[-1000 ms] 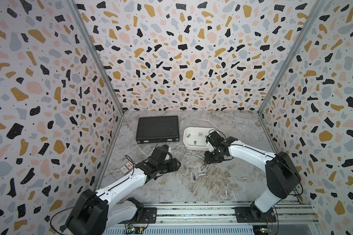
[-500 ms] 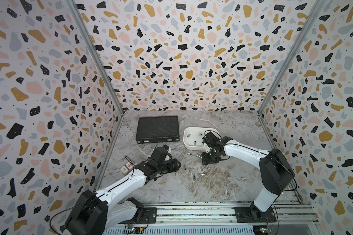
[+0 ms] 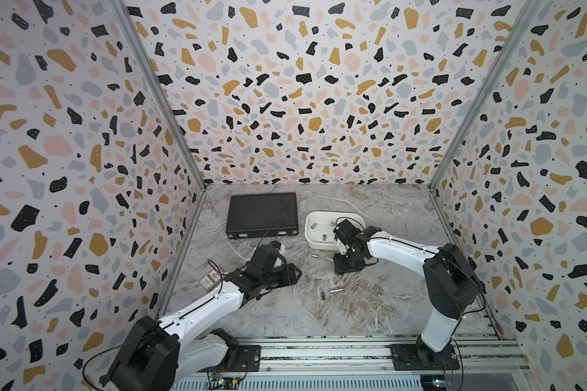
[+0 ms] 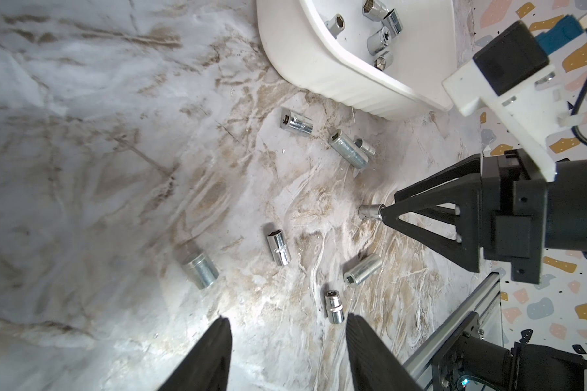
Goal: Put the socket on the desktop into the storage box
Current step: Pick up the socket head at the center of the board.
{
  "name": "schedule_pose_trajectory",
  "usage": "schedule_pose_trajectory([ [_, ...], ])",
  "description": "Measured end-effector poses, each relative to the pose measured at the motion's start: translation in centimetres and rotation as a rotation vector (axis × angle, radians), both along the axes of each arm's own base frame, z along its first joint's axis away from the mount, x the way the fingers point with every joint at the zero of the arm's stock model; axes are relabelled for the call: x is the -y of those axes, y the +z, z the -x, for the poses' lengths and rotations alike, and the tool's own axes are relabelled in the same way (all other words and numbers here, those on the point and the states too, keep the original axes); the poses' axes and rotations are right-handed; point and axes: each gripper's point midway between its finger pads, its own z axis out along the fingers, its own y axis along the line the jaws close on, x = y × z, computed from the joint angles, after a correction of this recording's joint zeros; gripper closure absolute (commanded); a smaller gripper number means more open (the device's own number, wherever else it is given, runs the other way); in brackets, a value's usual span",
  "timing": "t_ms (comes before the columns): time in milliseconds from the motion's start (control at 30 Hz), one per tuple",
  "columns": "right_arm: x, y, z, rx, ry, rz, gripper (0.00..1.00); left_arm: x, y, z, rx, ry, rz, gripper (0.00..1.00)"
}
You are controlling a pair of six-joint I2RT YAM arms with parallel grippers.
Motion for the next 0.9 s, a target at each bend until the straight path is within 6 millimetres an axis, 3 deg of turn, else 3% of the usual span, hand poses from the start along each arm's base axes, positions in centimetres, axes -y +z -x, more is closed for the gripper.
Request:
schedule_pose_trajectory([
  [367,-0.2,-1.6,-0.1,-0.036,0.002,0.032,0.53,0.0,0.0,0.0,0.000,0.000,0.000,0.42],
  [900,-0.7,-1.8,-0.3,-0.032,0.010,0.032,0.57,0.0,-0.2,0.0,-0.006,0.001,-0.004,0.42],
])
